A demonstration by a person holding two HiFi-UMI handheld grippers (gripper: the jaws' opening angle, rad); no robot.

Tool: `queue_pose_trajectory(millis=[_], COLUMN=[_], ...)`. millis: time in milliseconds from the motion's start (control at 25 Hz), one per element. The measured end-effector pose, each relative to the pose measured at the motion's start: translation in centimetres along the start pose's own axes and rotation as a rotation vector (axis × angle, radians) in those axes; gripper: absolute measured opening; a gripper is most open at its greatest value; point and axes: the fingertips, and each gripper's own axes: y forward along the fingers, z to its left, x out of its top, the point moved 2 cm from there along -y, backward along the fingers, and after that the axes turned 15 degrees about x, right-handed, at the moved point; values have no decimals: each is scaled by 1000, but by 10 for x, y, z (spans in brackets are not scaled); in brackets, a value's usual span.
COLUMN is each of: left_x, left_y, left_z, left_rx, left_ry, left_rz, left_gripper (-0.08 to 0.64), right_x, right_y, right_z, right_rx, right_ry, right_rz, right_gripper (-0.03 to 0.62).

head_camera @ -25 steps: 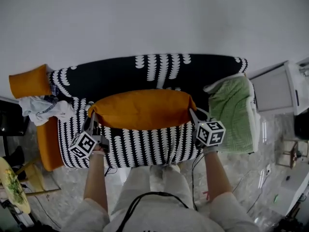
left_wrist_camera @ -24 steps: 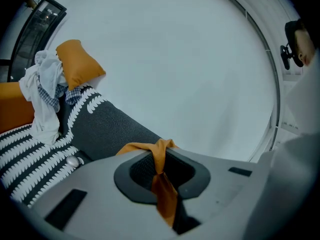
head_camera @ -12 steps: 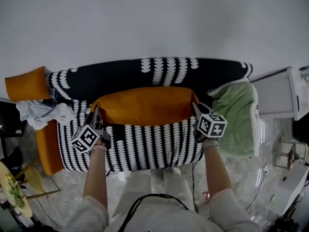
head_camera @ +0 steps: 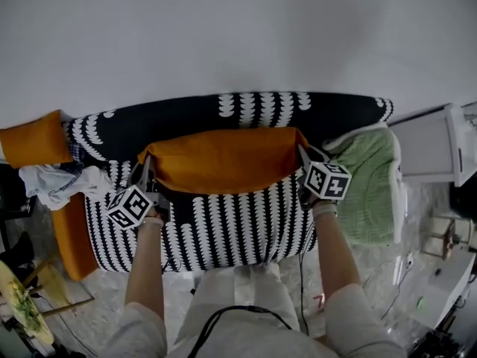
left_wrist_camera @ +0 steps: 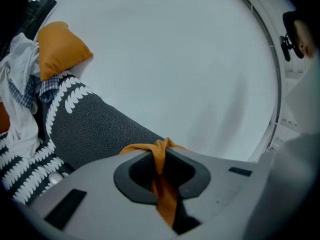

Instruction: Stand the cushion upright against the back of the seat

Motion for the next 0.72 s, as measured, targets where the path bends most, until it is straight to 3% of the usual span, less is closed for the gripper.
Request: queue_pose_trajectory(millis=[480,720], left_x=[4,1], left_y=[13,3], left_z=[2,4], left_rx=[-14,16], left_ry=[0,-7], left_rz=[-28,-21], left_gripper=[54,54], right_x=[12,17], right_y=[35,41], right_z=[-11,-4], right_rx=[-16,2], right_ry=[-45,-129], right_rz=[40,95], right_gripper=[40,40])
